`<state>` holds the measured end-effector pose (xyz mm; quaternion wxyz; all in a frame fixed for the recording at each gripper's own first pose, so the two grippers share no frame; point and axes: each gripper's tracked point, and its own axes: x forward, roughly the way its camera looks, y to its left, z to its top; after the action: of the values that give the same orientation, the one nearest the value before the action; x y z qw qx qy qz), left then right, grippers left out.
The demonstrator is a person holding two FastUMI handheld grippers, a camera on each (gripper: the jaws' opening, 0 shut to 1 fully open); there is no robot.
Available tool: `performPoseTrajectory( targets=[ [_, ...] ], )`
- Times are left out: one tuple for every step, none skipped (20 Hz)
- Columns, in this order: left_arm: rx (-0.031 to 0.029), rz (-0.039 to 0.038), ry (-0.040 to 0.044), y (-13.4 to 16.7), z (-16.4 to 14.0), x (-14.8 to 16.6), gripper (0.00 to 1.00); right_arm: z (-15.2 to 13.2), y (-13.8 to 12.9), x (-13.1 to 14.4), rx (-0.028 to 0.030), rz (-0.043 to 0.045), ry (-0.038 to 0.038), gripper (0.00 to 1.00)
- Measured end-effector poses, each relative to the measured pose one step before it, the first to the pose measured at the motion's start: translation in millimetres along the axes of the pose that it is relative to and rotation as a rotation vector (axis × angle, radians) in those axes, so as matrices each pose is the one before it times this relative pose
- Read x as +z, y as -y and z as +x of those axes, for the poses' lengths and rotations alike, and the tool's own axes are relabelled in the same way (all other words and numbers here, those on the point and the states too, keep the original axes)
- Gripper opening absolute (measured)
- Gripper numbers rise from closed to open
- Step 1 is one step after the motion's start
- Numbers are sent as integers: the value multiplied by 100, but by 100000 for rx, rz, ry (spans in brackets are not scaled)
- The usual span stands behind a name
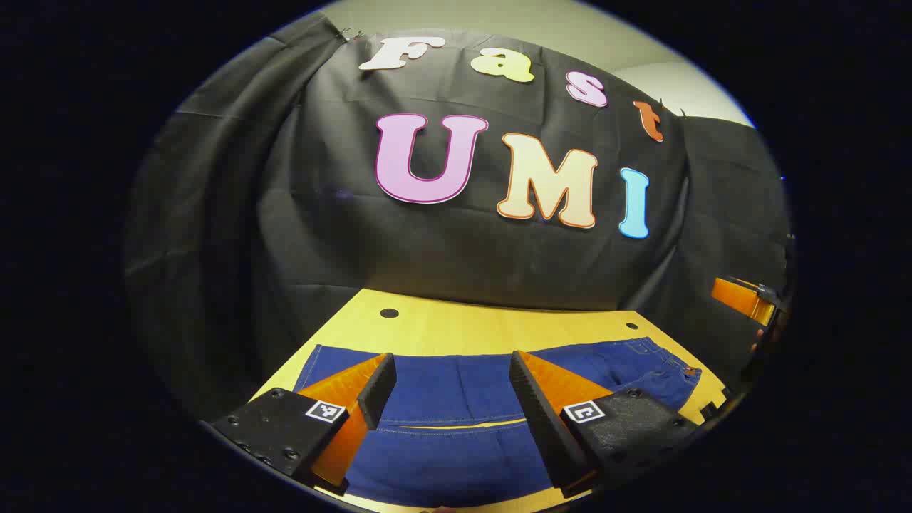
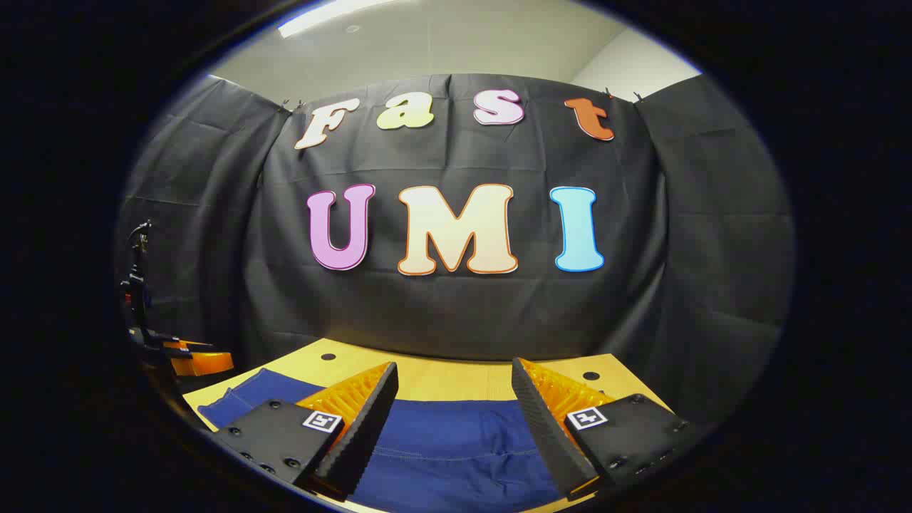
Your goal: Grasp the waist and the cuffs of the jeans and fold them to make the two legs overlap; first hold the waist and fold one-third of the jeans toward the cuffs, then hold the cuffs and fold the remaining one-third in the same direction to finish folding.
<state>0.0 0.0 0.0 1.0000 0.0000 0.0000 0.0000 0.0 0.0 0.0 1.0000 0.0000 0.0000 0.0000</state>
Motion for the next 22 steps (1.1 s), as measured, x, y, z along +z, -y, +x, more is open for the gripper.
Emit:
performPoseTrajectory(
  targets=[
    [404, 310, -556, -312, 35, -311, 95, -24, -196, -156, -2, 245, -349, 99],
    [320, 212, -509, -264, -133, -167, 95, -244, -211, -288, 2, 356, -528, 100],
    [419, 30, -846, -412, -180, -361, 95, -214, -255, -199, -93, 656, -510, 99],
    [307, 77, -697, -353, -193, -229, 95, -225, -256, -139, 17, 374, 179, 98],
    [70, 102, -187, -351, -162, -233, 95, -247, -296, 82, -195, -76, 392, 99],
    [-129, 241, -457, -290, -240, -82, 95, -219, -220, -160, -376, -616, 452, 98],
    [-111, 505, -495, -281, -273, -370, 95, -180, -225, -115, -257, -557, -112, 99],
    [115, 645, -585, -389, -178, -206, 95, -264, -390, -207, 105, -449, -43, 98],
    [262, 571, -440, -551, -46, -390, 95, -206, -261, -119, -175, -344, -8, 100],
    [337, 319, -230, -495, -176, -158, 95, -148, -29, -211, -315, -329, 269, 100],
    [512, 121, -505, -498, -133, -290, 95, -126, -134, -120, -448, -272, 87, 99],
    [721, -118, -634, -472, -73, -347, 95, -190, -125, -228, -333, -60, -658, 100],
    [419, -320, -487, -436, 38, -176, 95, -274, -207, -236, 50, 152, -562, 100],
    [236, -170, -556, -279, 50, -178, 94, -180, -343, 22, 703, 161, 131, 99],
    [642, -267, -355, -459, -11, -289, 95, -159, -256, 113, 547, -264, 81, 100],
    [541, -124, -671, -497, 161, -218, 94, -85, 121, -201, -345, -801, -267, 98],
    [558, 178, -722, -516, 117, -570, 95, 24, 379, -78, -1092, -1239, -128, 99],
    [-94, 435, -1972, -518, 215, -530, 94, 50, 238, -96, -406, -861, -134, 99],
    [-966, 733, -2303, -314, 44, -770, 95, 96, 62, 30, -21, -345, -427, 100],
    [-1865, 1214, -2069, -276, 68, -660, 95, -3, 61, -112, 127, -228, -283, 98],
    [-2548, 2041, -2552, -88, 158, -851, 95, 70, 63, -91, 226, -150, -727, 98],
    [-2065, 2539, -2121, -69, 72, -577, 95, 157, 85, -253, 255, -291, -844, 98]
  ],
)
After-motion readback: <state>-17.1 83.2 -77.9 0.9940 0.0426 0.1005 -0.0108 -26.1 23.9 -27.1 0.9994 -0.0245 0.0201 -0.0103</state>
